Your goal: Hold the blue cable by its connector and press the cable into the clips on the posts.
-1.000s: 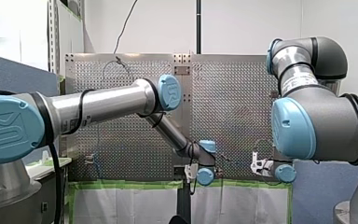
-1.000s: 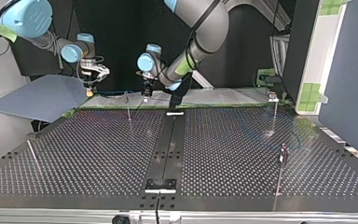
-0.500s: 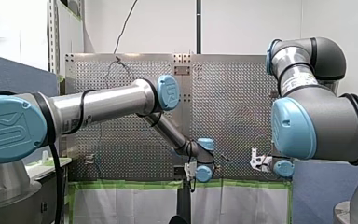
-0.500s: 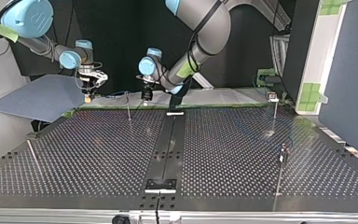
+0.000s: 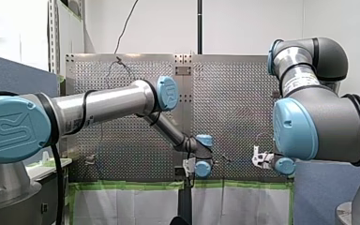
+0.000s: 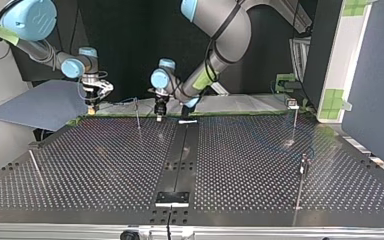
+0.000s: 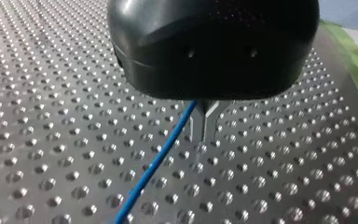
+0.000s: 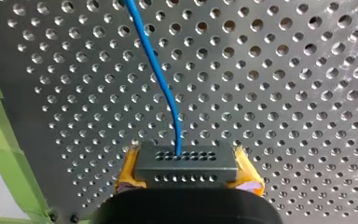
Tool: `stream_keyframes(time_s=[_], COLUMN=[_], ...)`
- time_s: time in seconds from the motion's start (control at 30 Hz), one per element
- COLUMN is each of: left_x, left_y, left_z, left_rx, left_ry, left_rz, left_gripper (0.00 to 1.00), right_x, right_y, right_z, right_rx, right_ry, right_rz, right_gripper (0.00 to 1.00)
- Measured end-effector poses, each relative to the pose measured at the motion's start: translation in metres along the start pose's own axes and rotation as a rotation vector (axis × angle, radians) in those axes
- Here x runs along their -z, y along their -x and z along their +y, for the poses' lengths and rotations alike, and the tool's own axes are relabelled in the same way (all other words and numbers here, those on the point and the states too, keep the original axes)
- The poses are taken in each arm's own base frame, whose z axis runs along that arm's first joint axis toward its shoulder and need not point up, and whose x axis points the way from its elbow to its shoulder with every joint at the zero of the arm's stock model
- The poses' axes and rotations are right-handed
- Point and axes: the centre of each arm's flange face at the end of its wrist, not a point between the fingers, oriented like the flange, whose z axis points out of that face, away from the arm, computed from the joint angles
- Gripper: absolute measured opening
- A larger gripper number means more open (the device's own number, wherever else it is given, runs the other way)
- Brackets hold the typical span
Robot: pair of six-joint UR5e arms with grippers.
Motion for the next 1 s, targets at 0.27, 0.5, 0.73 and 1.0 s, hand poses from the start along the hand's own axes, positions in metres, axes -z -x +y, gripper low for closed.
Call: stream_keyframes(time_s=[0.27, 0.5, 0.73, 1.0], left_x=[-0.008, -0.010, -0.011, -0.010], left_y=[0.005, 0.005, 0.005, 0.004], left_z=[0.010, 0.015, 0.016, 0.013], left_rx=[-0.003, -0.006, -0.007, -0.004], left_ry=[0.017, 0.023, 0.018, -0.004], left_rz=[0.002, 0.009, 0.011, 0.017], left_gripper=[0.00, 0.00, 0.00, 0.00], right_x=[-0.007, -0.016, -0.022, -0.022], right_y=[-0.006, -0.014, -0.019, -0.019], right_z=[0.004, 0.007, 0.010, 0.010], right_rx=[-0.003, -0.010, -0.016, -0.016], right_ry=[0.004, 0.007, 0.010, 0.007], right_rz=[0.014, 0.025, 0.034, 0.035], right_gripper=[0.00, 0.00, 0.00, 0.00])
